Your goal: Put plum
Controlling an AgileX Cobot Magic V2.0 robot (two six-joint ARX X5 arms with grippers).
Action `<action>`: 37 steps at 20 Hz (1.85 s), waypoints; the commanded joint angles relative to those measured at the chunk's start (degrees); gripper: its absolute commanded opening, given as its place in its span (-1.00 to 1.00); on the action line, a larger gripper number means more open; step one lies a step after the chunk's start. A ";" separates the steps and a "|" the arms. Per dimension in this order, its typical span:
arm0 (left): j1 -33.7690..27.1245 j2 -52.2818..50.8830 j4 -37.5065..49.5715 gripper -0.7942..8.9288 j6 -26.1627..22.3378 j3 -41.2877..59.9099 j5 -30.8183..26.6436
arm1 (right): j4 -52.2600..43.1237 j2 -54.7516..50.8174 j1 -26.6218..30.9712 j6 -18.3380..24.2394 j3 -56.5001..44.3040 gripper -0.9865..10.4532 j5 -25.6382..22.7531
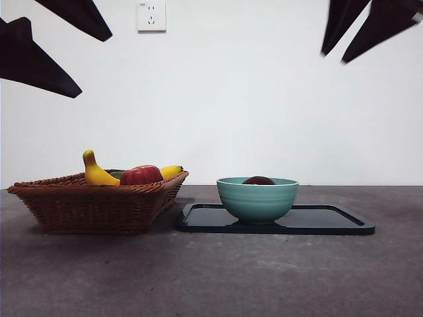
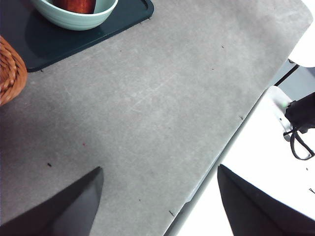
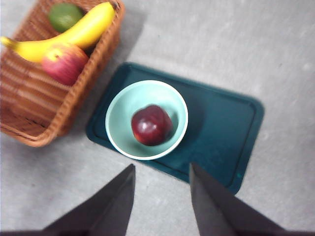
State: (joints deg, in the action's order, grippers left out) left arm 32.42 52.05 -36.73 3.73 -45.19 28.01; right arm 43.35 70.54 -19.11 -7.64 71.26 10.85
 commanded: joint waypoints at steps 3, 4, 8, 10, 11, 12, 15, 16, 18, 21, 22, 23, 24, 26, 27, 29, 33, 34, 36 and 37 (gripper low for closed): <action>0.33 0.37 0.52 -0.07 -0.46 -0.44 0.28 | -0.07 -10.08 -0.52 1.09 -7.50 -0.52 2.86; 0.33 0.37 0.55 -0.07 -0.46 -0.44 0.28 | -0.15 -13.11 -0.85 1.09 -10.38 -0.52 2.95; 0.33 0.37 0.57 -0.07 -0.46 -0.44 0.28 | -1.22 -23.82 -2.12 1.20 -20.74 -0.52 8.00; 0.33 0.37 0.57 -0.07 -0.46 -0.44 0.28 | -1.05 -28.06 -2.64 1.18 -24.72 -0.52 11.23; 0.33 0.37 0.57 -0.07 -0.46 -0.44 0.28 | -0.83 -29.75 -2.91 1.14 -26.34 -0.52 12.41; 0.33 0.37 0.57 -0.07 -0.46 -0.44 0.28 | -0.76 -31.12 -3.02 1.01 -27.76 -0.52 13.53; 0.33 0.37 0.57 -0.07 -0.46 -0.44 0.28 | 0.07 -32.89 -2.99 0.96 -29.33 -0.52 13.70; 0.33 0.37 0.57 -0.07 -0.46 -0.44 0.28 | 0.00 -32.89 -2.99 0.94 -29.33 -0.52 13.73; 0.33 0.37 0.55 -0.07 -0.46 -0.44 0.31 | -0.07 -32.85 -2.99 0.96 -29.33 -0.52 13.62; 0.33 0.37 0.55 -0.07 -0.46 -0.44 0.31 | -0.09 -32.83 -2.99 0.98 -29.33 -0.52 13.55; 0.33 0.37 0.55 -0.07 -0.46 -0.44 0.31 | -0.07 -32.83 -2.99 0.98 -29.33 -0.52 13.55; 0.33 0.37 0.55 -0.07 -0.46 -0.44 0.31 | -0.07 -32.83 -2.99 0.98 -29.33 -0.52 13.57; 0.33 0.37 0.55 -0.07 -0.46 -0.44 0.31 | -0.07 -32.83 -2.99 0.98 -29.33 -0.52 13.57; 0.33 0.37 0.50 -0.07 -0.46 -0.44 0.31 | -0.07 -32.83 -2.99 0.98 -29.33 -0.52 13.57; 0.33 0.37 0.52 -0.07 -0.46 -0.44 0.28 | -0.04 -32.83 -2.99 0.98 -29.33 -0.52 13.57; 0.33 0.37 1.70 -0.07 0.90 -0.48 0.31 | -0.07 -32.83 -2.99 0.98 -29.33 -0.52 13.55; 1.62 1.25 8.00 -0.07 3.43 -3.28 -1.77 | -0.11 -32.83 -2.99 0.98 -29.33 -0.52 13.53; 2.08 2.29 8.24 -0.07 3.41 -5.03 -4.11 | -0.13 -32.83 -2.99 0.98 -29.33 -0.52 13.53; 2.58 6.01 8.00 -0.07 3.39 -9.40 -7.17 | -0.13 -32.83 -2.99 0.98 -29.33 -0.52 13.53; 2.71 8.39 8.00 -0.07 3.17 -11.78 -7.28 | -0.13 -32.83 -2.99 0.98 -29.33 -0.52 13.53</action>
State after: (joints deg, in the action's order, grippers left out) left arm 34.54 59.46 -29.30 6.92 -55.83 20.88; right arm 43.90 37.52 -21.80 -7.27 41.60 24.29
